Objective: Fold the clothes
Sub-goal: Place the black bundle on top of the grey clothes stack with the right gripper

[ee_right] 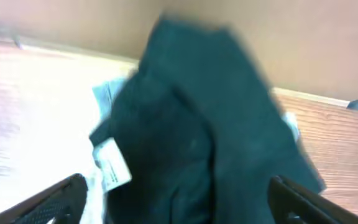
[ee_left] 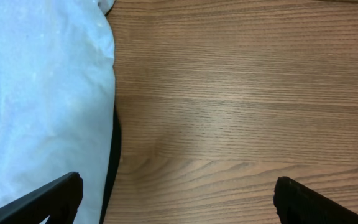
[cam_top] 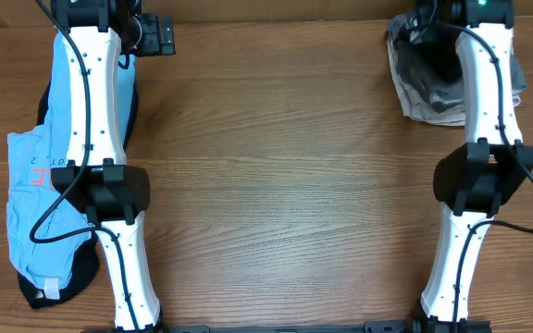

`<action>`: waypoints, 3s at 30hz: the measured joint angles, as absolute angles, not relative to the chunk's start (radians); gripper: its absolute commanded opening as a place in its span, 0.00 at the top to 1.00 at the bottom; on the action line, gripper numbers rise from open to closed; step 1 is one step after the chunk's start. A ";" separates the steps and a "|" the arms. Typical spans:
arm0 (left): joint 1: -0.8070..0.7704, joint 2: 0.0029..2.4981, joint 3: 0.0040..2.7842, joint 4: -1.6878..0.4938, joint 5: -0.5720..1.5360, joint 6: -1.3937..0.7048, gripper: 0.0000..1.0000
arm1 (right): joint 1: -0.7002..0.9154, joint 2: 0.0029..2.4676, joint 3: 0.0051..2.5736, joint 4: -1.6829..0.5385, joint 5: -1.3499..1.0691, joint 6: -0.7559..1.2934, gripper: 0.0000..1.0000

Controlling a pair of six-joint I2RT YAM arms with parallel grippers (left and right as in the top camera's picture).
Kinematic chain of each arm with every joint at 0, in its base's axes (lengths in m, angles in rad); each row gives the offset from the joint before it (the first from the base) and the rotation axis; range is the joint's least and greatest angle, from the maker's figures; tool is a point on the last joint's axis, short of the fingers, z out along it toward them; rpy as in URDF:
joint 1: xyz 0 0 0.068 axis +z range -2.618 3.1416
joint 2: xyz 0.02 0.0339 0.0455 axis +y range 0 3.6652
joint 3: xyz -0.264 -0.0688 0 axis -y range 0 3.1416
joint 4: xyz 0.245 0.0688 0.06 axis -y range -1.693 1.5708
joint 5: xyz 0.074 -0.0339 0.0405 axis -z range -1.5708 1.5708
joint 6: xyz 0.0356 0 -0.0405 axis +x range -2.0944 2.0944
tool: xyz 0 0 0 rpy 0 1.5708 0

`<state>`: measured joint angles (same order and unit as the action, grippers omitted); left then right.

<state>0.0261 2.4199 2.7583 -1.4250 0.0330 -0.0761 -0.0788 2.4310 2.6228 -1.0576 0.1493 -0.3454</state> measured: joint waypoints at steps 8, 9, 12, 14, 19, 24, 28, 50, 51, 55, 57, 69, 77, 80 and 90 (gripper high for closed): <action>0.026 2.420 2.758 -1.424 0.033 -0.076 0.00 | -0.151 2.372 2.671 -0.916 0.059 -0.243 0.85; 0.026 2.420 2.758 -1.424 0.033 -0.076 0.00 | -0.170 2.372 2.668 -0.897 0.033 -0.226 0.77; 0.026 2.422 2.758 -1.422 0.033 -0.076 0.00 | -0.218 2.379 2.636 -0.850 -0.029 -0.172 0.56; 0.026 2.424 2.758 -1.421 0.033 -0.076 0.00 | -0.245 2.393 2.605 -0.837 -0.070 -0.149 0.53; 0.026 2.434 2.758 -1.420 0.033 -0.076 0.00 | -0.281 2.479 2.499 -0.854 -0.139 -0.120 0.46; 0.026 2.442 2.758 -1.420 0.033 -0.076 0.00 | -0.279 2.600 2.386 -0.818 -0.179 -0.104 0.41; 0.026 2.449 2.758 -1.420 0.033 -0.076 0.00 | -0.282 2.589 2.343 -0.779 -0.198 -0.075 0.36; 0.026 2.469 2.757 -1.416 0.033 -0.076 0.00 | -0.307 2.546 2.508 -0.788 -0.305 -0.038 0.36; 0.026 2.469 2.757 -1.416 0.033 -0.076 0.00 | -0.305 2.538 2.508 -0.772 -0.306 -0.036 0.39; 0.026 2.469 2.757 -1.414 0.033 -0.076 0.00 | -0.292 2.531 2.518 -0.698 -0.297 -0.034 0.47; 0.026 2.469 2.757 -1.413 0.033 -0.076 0.00 | -0.279 2.531 2.518 -0.667 -0.292 -0.033 0.51; 0.026 2.469 2.757 -1.412 0.033 -0.076 0.00 | -0.187 2.680 2.525 -0.562 -0.248 -0.033 0.44; 0.026 2.470 2.757 -1.412 0.033 -0.076 0.00 | -0.175 2.756 2.574 -0.627 -0.276 -0.053 0.00; 0.026 2.470 2.757 -1.412 0.033 -0.076 0.00 | -0.174 2.756 2.583 -0.651 -0.274 -0.064 0.00; 0.026 2.471 2.757 -1.412 0.033 -0.076 0.00 | -0.200 2.725 2.650 -0.798 -0.284 -0.057 0.00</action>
<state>0.0261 2.4706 2.7567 -1.4120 0.0330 -0.0761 -0.2001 2.7255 2.6503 -0.7982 -0.2836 -0.0574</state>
